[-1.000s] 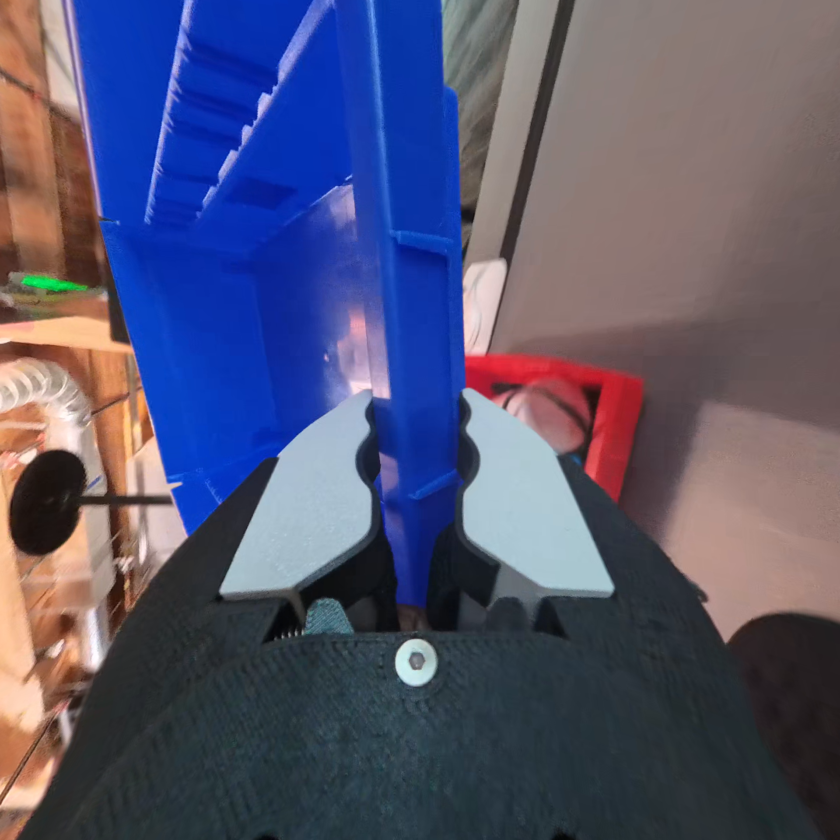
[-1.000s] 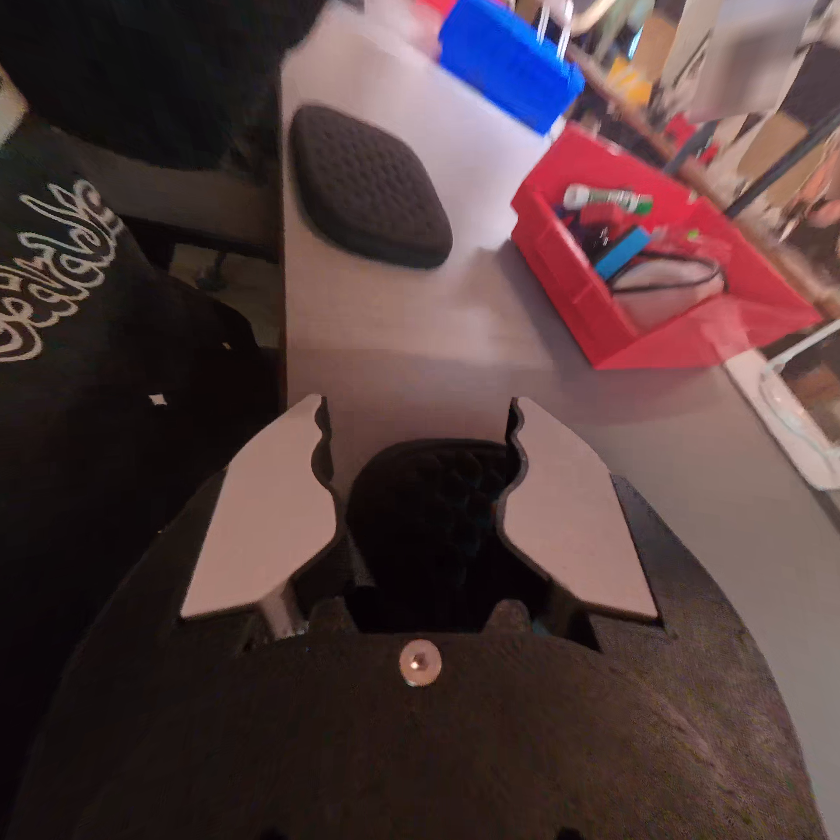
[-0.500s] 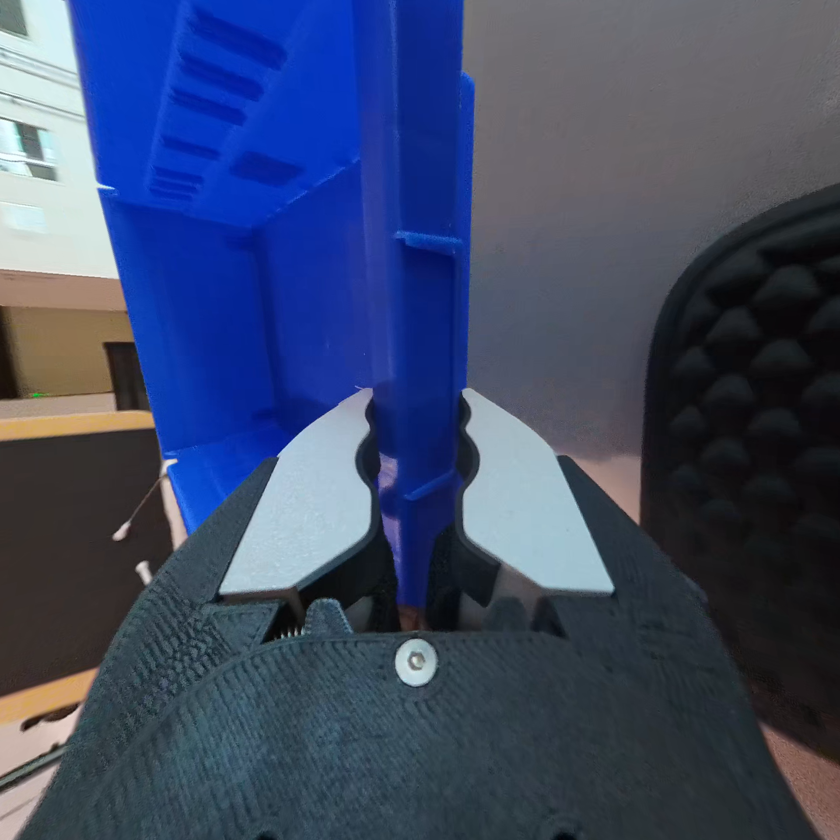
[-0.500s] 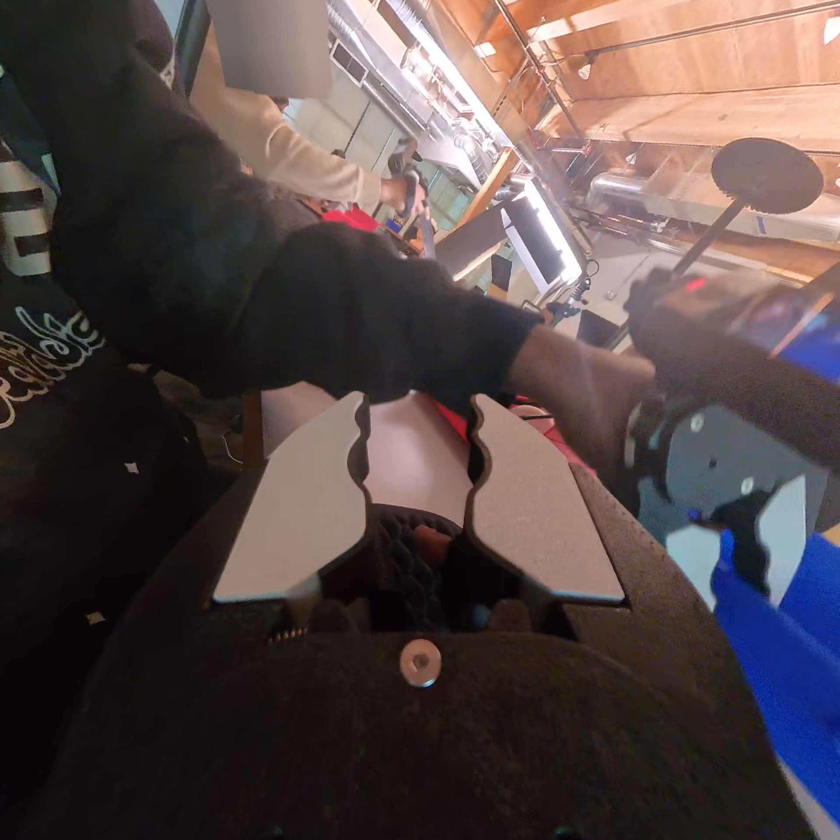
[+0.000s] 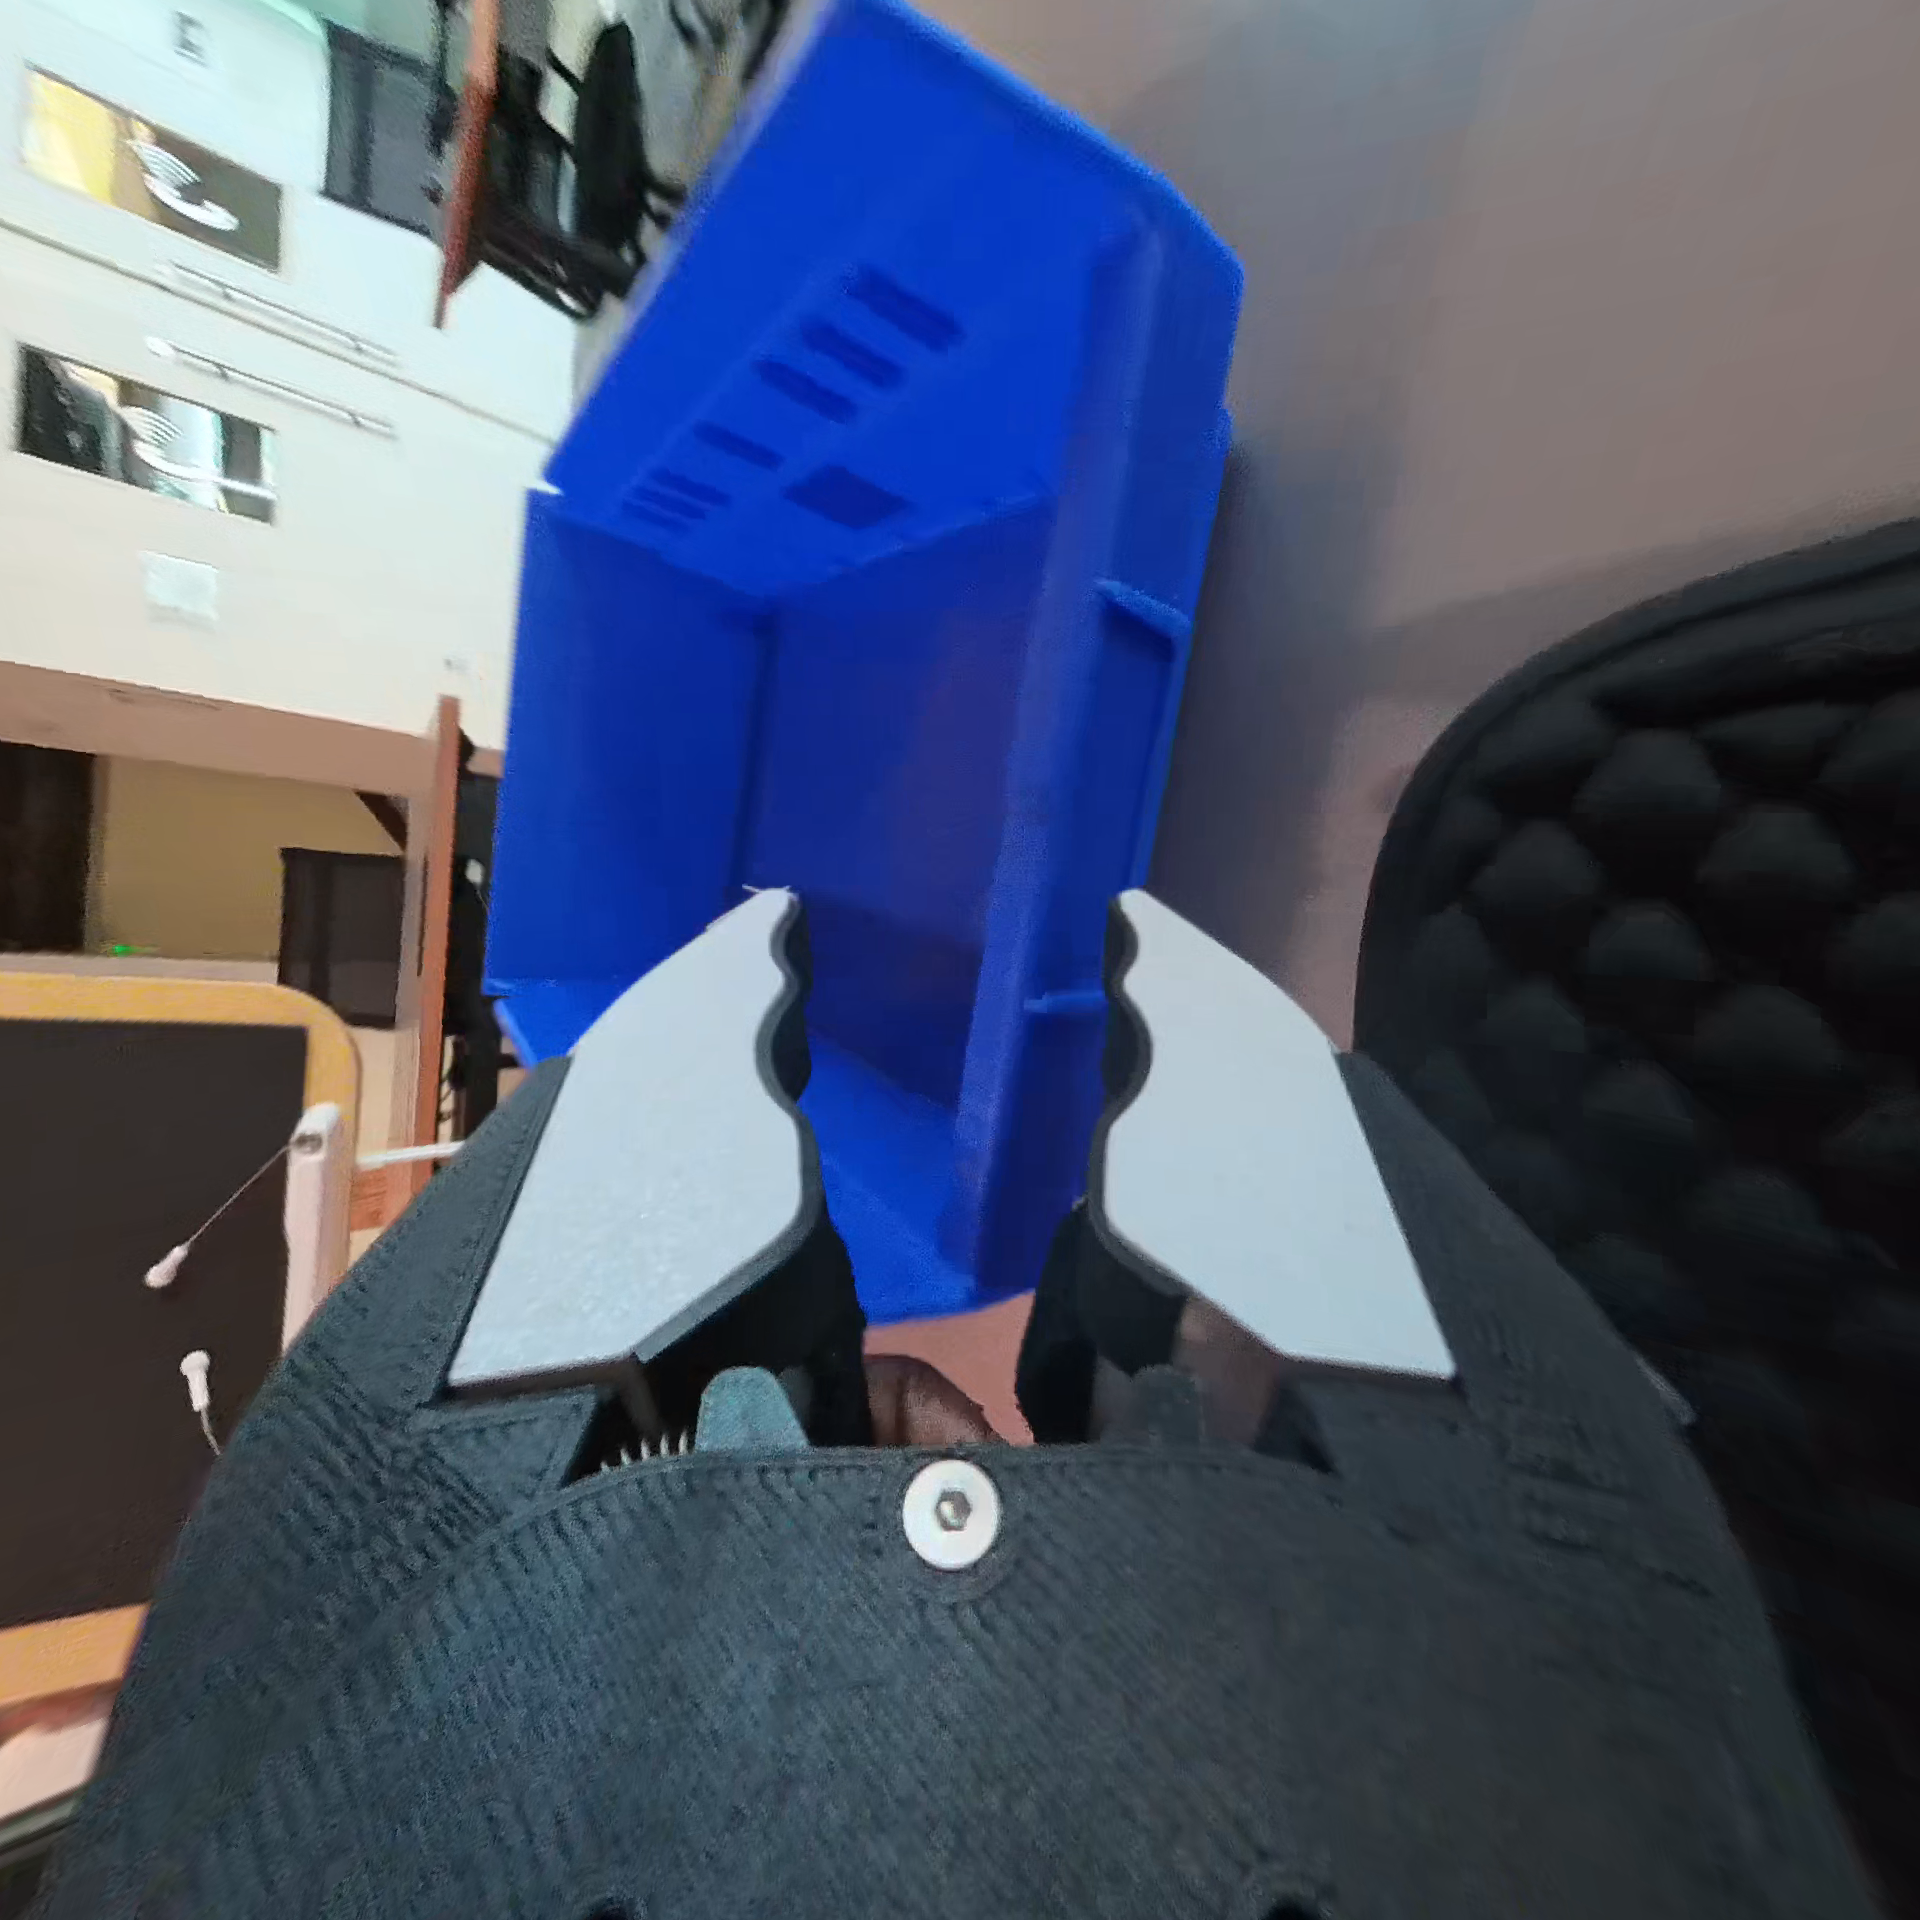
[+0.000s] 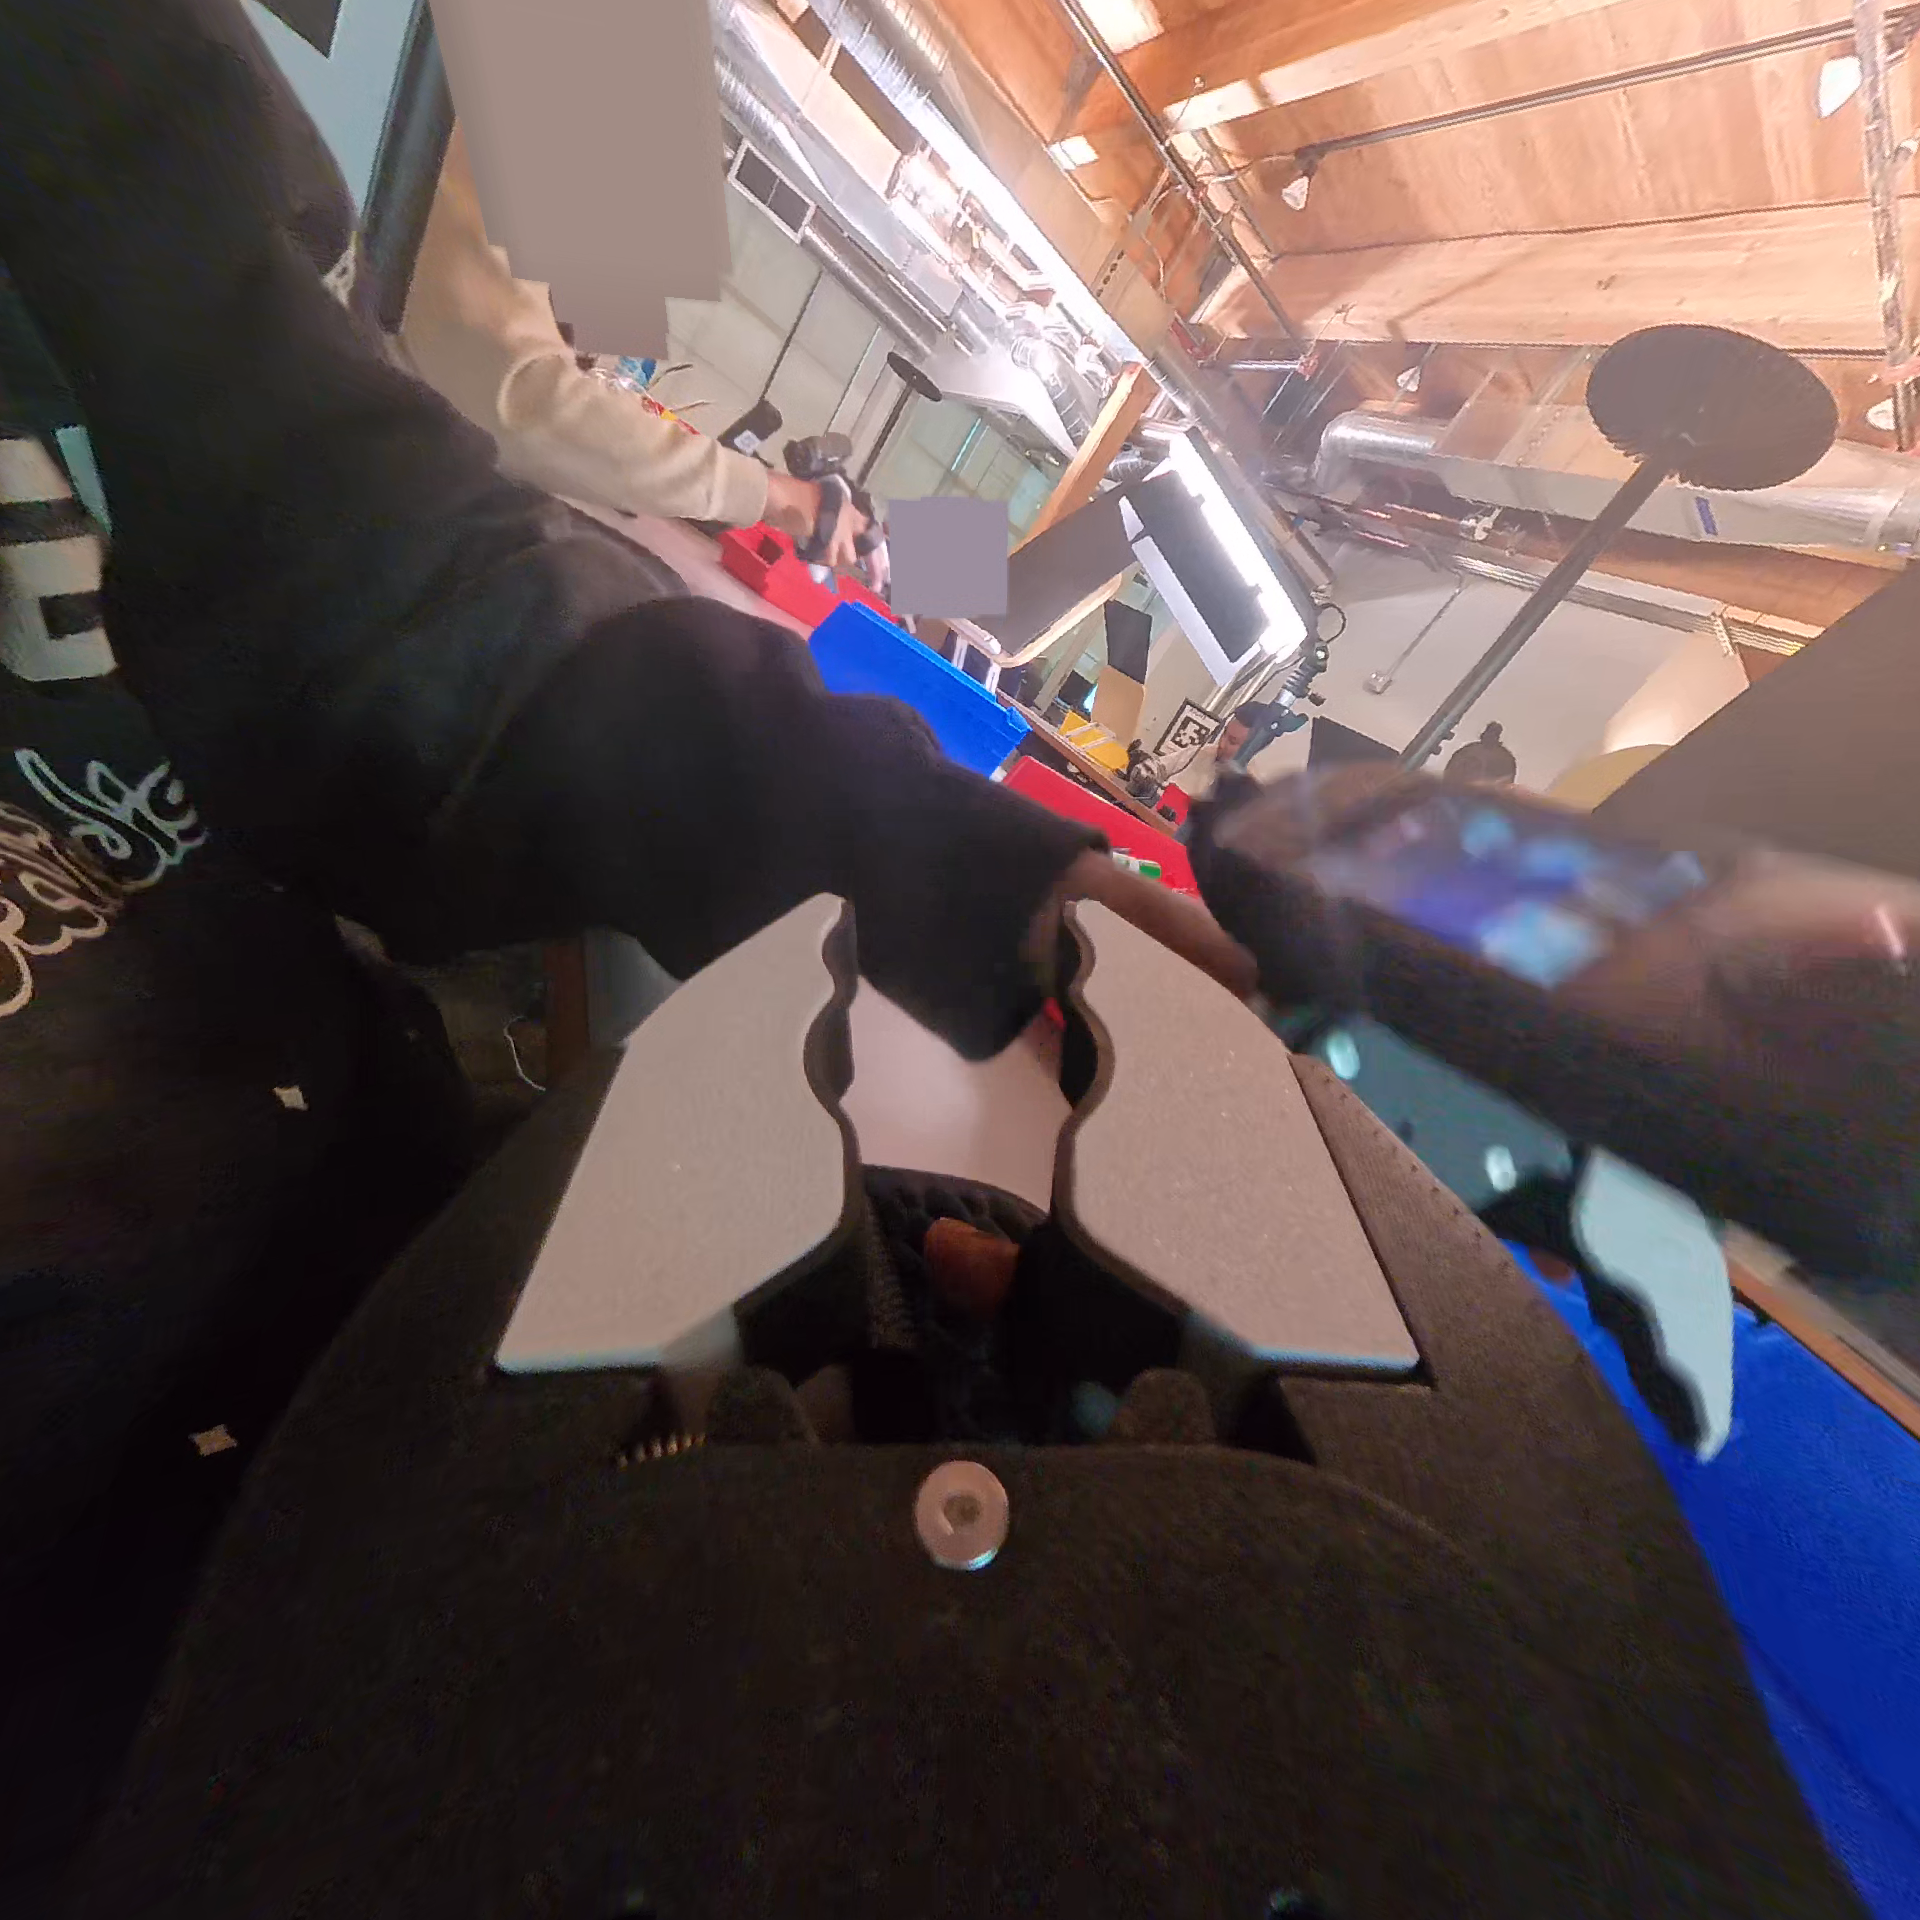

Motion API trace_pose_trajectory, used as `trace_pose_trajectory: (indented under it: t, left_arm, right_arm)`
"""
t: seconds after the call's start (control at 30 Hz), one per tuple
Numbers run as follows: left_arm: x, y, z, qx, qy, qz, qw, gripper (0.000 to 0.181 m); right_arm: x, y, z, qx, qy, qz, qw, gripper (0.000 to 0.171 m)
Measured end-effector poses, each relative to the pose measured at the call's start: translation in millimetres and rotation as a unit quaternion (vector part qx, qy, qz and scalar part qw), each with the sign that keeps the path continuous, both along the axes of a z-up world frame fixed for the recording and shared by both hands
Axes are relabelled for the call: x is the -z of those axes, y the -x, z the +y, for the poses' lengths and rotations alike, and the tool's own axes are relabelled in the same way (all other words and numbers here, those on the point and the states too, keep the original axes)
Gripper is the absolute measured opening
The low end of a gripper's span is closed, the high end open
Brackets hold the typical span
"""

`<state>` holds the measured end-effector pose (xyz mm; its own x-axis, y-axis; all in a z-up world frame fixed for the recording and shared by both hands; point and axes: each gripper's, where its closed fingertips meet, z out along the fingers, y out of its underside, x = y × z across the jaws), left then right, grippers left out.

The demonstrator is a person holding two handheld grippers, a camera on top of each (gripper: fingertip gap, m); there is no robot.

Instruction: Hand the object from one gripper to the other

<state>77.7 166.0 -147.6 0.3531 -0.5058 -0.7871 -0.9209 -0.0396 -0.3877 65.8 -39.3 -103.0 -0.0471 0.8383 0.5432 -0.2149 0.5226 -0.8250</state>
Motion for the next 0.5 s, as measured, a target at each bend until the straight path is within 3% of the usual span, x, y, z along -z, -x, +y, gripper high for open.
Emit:
trace_pose_trajectory:
  t: [0.2, 0.27, 0.37, 0.43, 0.5]
  left_arm:
    - [-43.5, 70.0, -66.0, -0.028, 0.005, -0.122, 0.992, 0.06]
    - [-45.1, 116.2, -87.4, -0.067, 0.004, -0.155, 0.986, 0.06]
    - [-28.9, 188.6, -114.0, -0.144, 0.019, -0.221, 0.964, 0.06]
    - [-12.4, 224.9, -126.9, -0.18, 0.034, -0.255, 0.95, 0.062]
    - [0.7, 251.5, -133.4, -0.203, 0.033, -0.245, 0.947, 0.063]
  right_arm:
    - [-15.1, -3.7, 17.4, 0.036, 0.053, 0.045, 0.997, 0.043]
    - [-31.4, -10.8, 43.5, 0.109, 0.11, 0.109, 0.982, 0.054]
    - [-48.5, -26.9, 73.9, 0.164, 0.185, 0.188, 0.95, 0.054]
    - [-48.7, -29.2, 94.6, 0.193, 0.223, 0.175, 0.939, 0.055]
    - [-33.4, -23.3, 120.7, 0.255, 0.218, 0.079, 0.939, 0.059]
